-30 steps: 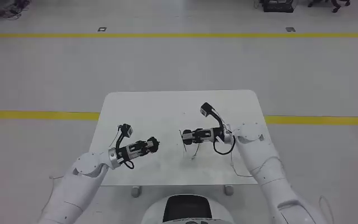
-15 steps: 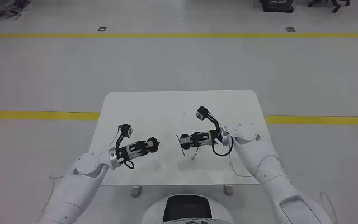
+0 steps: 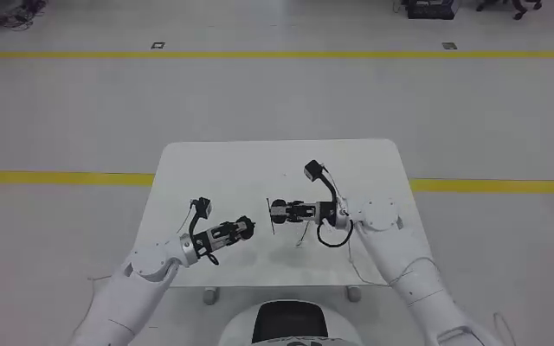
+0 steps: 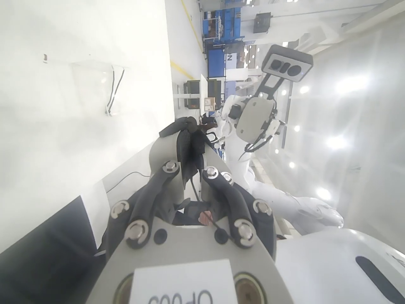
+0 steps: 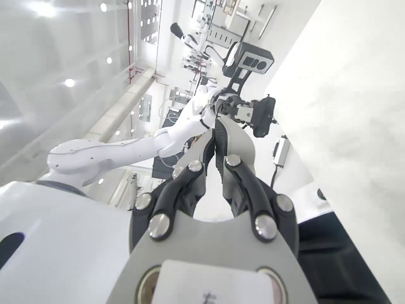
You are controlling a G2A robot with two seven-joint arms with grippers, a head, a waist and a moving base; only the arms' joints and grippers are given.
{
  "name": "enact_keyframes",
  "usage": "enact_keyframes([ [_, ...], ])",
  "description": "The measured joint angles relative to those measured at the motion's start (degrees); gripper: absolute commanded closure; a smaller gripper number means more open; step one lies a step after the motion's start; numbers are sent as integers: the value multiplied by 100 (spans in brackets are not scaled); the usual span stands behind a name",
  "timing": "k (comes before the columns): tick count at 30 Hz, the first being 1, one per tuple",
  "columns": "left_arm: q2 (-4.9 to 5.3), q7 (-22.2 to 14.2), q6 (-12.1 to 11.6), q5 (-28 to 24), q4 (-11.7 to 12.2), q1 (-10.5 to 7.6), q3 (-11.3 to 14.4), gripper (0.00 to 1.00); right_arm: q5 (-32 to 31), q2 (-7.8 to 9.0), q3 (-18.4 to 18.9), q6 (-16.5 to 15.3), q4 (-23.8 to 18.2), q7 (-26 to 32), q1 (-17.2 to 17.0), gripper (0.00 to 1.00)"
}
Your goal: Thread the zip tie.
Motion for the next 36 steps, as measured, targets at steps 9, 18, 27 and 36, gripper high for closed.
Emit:
enact_keyframes([
  [9, -3, 461, -21, -170, -247, 223, -20, 100, -1177, 54, -239, 0, -387, -1180, -294, 100],
  [18, -3, 456, -20, -165, -245, 220, -19, 100, -1184, 55, -226, 3, -400, -1188, -299, 100],
  [27, -43, 1855, 471, 591, -856, 617, 213, 100, -3038, 76, -390, -1, -805, -3516, -815, 100],
  [36, -92, 2731, 1048, 861, -1224, 896, 447, 100, -3266, 157, -537, 0, -899, -4160, -973, 100],
])
